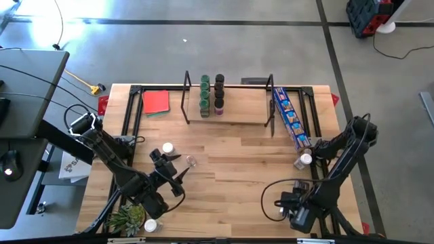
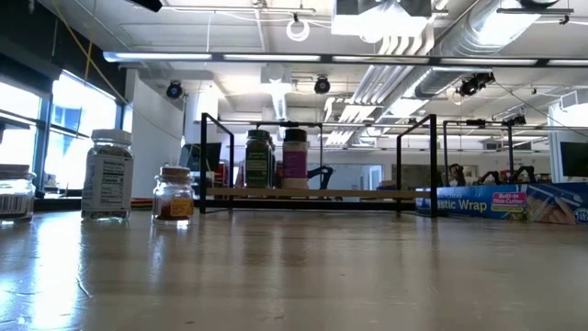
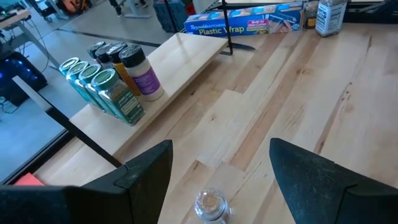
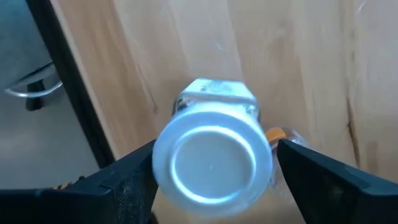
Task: Shelf spices
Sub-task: Put the bottom right white seasoning bottle on the shelf
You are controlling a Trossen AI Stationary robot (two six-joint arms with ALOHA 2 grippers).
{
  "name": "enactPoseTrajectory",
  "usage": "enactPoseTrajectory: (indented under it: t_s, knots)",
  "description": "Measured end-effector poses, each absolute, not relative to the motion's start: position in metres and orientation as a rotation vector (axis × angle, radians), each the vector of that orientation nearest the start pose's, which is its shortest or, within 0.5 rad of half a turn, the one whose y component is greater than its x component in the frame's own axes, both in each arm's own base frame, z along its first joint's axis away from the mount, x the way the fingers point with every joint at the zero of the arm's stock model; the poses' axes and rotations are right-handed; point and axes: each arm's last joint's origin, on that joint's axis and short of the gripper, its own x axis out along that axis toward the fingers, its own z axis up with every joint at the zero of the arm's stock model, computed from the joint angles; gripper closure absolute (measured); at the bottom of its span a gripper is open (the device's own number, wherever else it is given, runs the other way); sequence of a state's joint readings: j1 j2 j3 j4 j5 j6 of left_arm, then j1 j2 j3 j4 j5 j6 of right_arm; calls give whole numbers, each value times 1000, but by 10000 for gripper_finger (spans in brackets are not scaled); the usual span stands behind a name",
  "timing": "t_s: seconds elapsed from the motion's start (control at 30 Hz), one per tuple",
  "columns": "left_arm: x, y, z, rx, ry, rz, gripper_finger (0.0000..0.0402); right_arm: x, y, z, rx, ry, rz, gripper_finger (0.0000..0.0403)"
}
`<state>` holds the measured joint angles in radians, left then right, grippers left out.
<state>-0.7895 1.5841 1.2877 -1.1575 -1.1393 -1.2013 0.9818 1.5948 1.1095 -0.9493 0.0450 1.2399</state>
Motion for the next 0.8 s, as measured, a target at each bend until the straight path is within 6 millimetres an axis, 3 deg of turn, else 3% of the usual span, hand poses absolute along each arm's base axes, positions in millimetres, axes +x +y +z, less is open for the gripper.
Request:
enactPoseTrajectory:
  t_s: [0.23, 0.43, 0.63, 0.8]
  knots:
    - [220, -183, 274, 70, 491, 663, 140, 166, 231, 211, 301, 1418, -172, 113]
    - [222, -181, 274, 56, 492, 675, 140, 174, 225, 212, 297, 1396, -182, 219]
    - [222, -180, 274, 41, 493, 680, 140, 194, 214, 219, 269, 1378, -166, 218]
    - [222, -180, 274, 34, 508, 674, 140, 226, 188, 253, 156, 1313, -179, 218]
